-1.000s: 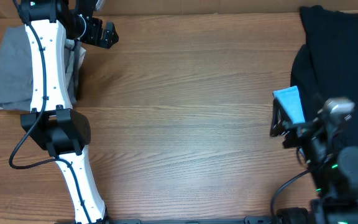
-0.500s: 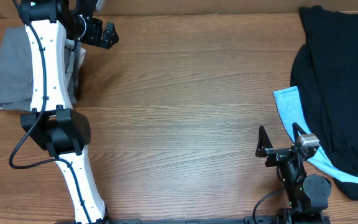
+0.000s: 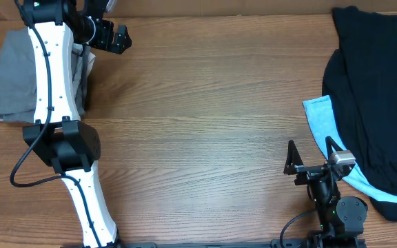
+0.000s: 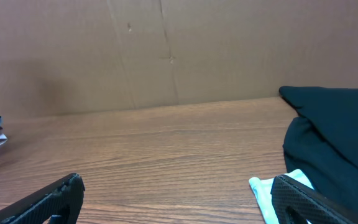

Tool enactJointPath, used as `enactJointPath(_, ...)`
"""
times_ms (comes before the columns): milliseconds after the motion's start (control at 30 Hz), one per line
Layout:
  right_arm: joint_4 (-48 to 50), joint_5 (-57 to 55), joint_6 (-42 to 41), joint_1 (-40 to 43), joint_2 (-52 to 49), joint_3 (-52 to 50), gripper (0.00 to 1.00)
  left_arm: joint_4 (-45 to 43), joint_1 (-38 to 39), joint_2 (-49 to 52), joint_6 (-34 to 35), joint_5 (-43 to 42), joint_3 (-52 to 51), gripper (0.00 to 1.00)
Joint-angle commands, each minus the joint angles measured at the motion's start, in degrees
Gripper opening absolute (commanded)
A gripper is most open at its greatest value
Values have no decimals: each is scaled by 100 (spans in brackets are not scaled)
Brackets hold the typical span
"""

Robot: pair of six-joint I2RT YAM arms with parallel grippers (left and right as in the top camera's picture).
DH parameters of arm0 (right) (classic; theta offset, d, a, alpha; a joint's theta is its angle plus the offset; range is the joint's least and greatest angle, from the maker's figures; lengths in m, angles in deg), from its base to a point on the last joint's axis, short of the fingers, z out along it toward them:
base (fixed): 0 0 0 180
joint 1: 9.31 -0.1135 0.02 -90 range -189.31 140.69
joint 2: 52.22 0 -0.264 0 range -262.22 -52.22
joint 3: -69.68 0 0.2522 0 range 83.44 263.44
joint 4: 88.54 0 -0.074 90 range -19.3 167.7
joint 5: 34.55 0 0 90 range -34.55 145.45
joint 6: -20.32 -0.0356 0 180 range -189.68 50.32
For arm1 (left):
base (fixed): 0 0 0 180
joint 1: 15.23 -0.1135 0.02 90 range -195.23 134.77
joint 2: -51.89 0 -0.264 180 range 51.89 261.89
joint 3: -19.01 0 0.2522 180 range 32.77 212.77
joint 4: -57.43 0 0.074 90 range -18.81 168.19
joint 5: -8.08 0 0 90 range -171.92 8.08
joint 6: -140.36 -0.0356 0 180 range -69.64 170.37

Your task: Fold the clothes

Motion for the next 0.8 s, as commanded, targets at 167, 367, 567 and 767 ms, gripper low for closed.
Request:
enactJointPath(167, 17, -57, -17, 26, 68, -59, 100, -2, 4, -164, 61, -4, 101, 100)
enactJointPath(367, 17, -57, -17, 26, 68, -59, 100, 0, 9, -232, 63, -4, 103, 100)
enactJointPath(567, 17, -57, -17, 26, 68, -59, 100, -7, 369, -898, 61, 28, -157, 100)
enactJointPath(767, 17, -57, -17, 26, 68, -59, 100, -422, 918, -2562, 61, 24, -2081, 100)
